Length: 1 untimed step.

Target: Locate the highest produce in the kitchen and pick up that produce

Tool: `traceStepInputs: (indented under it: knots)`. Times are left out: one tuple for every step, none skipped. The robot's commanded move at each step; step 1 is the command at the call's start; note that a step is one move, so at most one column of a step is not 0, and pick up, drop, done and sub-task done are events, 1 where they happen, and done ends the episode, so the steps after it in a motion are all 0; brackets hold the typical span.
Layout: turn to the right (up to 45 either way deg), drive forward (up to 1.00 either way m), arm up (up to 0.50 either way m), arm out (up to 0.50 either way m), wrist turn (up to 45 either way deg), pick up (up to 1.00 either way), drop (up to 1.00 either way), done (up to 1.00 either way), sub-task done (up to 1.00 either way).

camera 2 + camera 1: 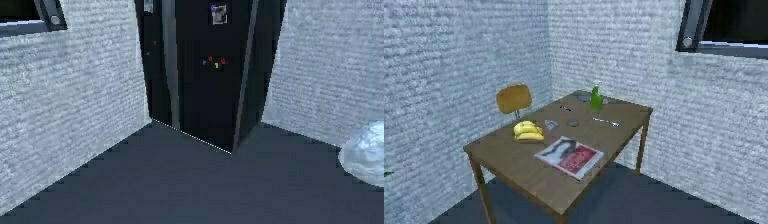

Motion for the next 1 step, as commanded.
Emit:
traceStepInputs:
  knots:
    - [-45.0,0.0,0.0,0.0,0.0,0.0,0.0,0.0,0.0]
